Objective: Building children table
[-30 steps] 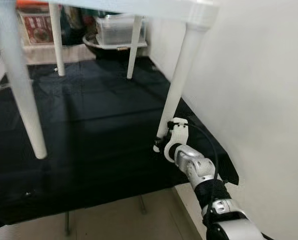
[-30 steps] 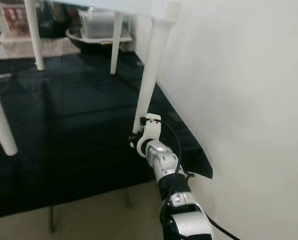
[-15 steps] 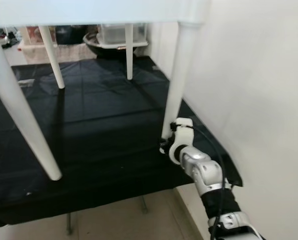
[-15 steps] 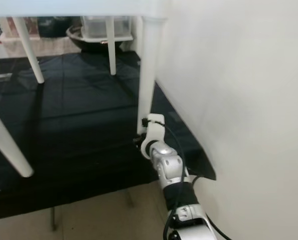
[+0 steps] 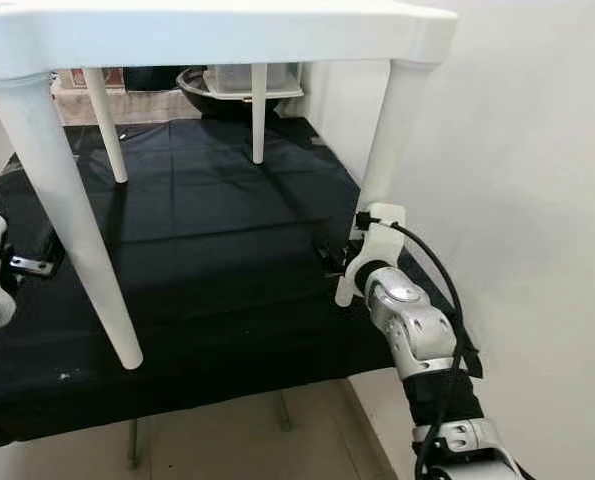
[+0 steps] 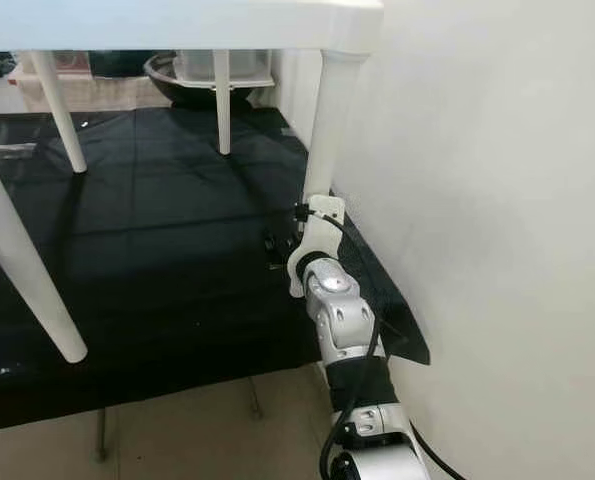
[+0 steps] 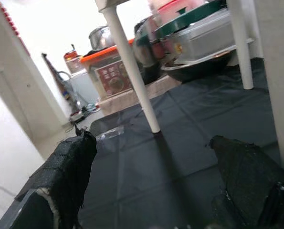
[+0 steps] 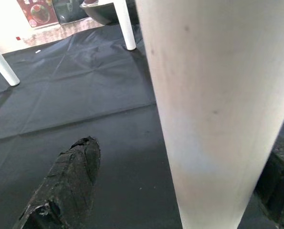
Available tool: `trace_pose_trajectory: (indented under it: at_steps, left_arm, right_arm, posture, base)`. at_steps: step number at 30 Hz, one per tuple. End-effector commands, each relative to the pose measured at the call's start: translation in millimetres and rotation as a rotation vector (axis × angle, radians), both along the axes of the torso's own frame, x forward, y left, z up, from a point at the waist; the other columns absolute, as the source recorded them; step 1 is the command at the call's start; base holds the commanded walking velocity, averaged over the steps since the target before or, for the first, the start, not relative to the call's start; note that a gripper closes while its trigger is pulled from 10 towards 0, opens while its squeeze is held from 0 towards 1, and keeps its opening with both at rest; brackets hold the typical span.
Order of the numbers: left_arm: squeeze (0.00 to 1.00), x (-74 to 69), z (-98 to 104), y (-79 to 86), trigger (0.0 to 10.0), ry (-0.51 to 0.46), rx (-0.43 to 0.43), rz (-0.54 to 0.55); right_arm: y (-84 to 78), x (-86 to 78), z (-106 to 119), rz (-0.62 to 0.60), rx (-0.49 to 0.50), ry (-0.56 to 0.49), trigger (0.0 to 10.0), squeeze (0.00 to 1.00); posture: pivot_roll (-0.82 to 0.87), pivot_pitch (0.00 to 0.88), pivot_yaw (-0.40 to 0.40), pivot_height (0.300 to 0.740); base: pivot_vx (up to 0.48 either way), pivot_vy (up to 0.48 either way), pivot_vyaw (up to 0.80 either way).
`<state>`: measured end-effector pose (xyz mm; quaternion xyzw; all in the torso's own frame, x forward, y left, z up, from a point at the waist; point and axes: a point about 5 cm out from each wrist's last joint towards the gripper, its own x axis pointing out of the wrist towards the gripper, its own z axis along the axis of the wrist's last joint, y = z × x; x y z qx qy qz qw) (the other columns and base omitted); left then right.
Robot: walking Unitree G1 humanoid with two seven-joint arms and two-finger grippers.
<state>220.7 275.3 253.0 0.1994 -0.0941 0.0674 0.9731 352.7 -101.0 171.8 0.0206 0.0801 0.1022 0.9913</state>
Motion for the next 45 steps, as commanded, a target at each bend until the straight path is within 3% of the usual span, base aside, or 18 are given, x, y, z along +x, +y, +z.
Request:
trace_pose_trajectory:
  at_steps: [1, 4, 6, 9, 14, 16, 17, 18, 19, 20, 36, 45]
  left_arm:
    - [0.00, -0.4, -2.5, -11.4, 10.0, 0.015, 0.006, -0.039]
    - [0.00, -3.5, -6.1, -10.3, 10.0, 0.021, 0.018, 0.006]
    - [0.00, -9.9, -6.8, -2.5, 10.0, 0.005, 0.003, 0.083]
    - [0.00, -14.0, -7.1, 1.1, 10.0, -0.007, -0.013, 0.132]
    - [0.00, -30.5, -27.9, -0.5, 10.0, 0.022, -0.044, 0.258]
    - [0.00, -34.1, -32.7, -1.9, 10.0, 0.033, -0.064, 0.281]
    - [0.00, -38.2, -38.4, -5.3, 10.0, 0.045, -0.089, 0.293]
    - [0.00, -38.2, -38.4, -5.3, 10.0, 0.045, -0.089, 0.293]
    - [0.00, -41.5, -43.9, -9.2, 10.0, 0.061, -0.110, 0.294]
    - [0.00, -45.5, -52.7, -17.2, 10.0, 0.090, -0.142, 0.284]
    - [0.00, -42.1, -63.0, -41.2, 10.0, 0.111, -0.203, 0.237]
    - [0.00, -41.1, -67.8, -54.0, 10.0, 0.125, -0.237, 0.197]
  right_arm:
    - [4.5, -3.2, -1.3, 0.014, 0.009, 0.013, 10.0, 1.00]
    - [-0.5, -5.9, -1.9, 0.002, 0.019, -0.001, 10.0, 1.00]
    - [-8.5, -13.0, 7.5, 0.029, 0.044, -0.099, 10.0, 1.00]
    - [-10.6, -18.4, 13.9, 0.064, 0.074, -0.151, 10.0, 1.00]
    - [-11.3, -45.8, 12.6, 0.286, 0.099, -0.174, 10.0, 1.00]
    - [-13.5, -49.5, 10.5, 0.306, 0.096, -0.164, 10.0, 1.00]
    - [-16.8, -52.0, 9.3, 0.313, 0.090, -0.158, 10.0, 0.30]
    - [-16.8, -52.0, 9.3, 0.313, 0.090, -0.158, 10.0, 0.30]
    - [-20.2, -52.5, 8.2, 0.305, 0.081, -0.152, 10.0, 0.00]
    - [-25.4, -52.0, 6.1, 0.282, 0.067, -0.142, 10.0, 0.00]
    - [-27.4, -51.3, -4.7, 0.264, 0.031, -0.095, 10.0, 0.00]
    - [-38.2, -52.1, -7.7, 0.202, 0.009, -0.092, 10.0, 0.00]
  posture:
    - [0.11, 0.000, -0.105, 0.740]
    - [0.11, 0.000, -0.107, 0.740]
    - [0.11, 0.000, -0.105, 0.740]
    - [0.11, 0.000, -0.104, 0.740]
    - [0.10, 0.000, -0.100, 0.740]
    - [0.10, 0.000, -0.100, 0.740]
    - [0.10, 0.000, -0.103, 0.740]
    - [0.10, 0.000, -0.103, 0.740]
    - [0.10, 0.000, -0.103, 0.740]
    - [0.10, 0.000, -0.106, 0.740]
    - [0.11, 0.000, -0.104, 0.740]
    - [0.10, 0.000, -0.095, 0.740]
  base:
    - [0.000, 0.000, 0.00]
    - [0.000, 0.000, 0.00]
    - [0.000, 0.000, 0.00]
    - [0.000, 0.000, 0.00]
    - [0.000, 0.000, 0.00]
    - [0.000, 0.000, 0.00]
    - [0.000, 0.000, 0.00]
    - [0.000, 0.000, 0.00]
    - [0.000, 0.000, 0.00]
    - [0.000, 0.000, 0.00]
    - [0.000, 0.000, 0.00]
    - [-0.027, 0.000, 0.00]
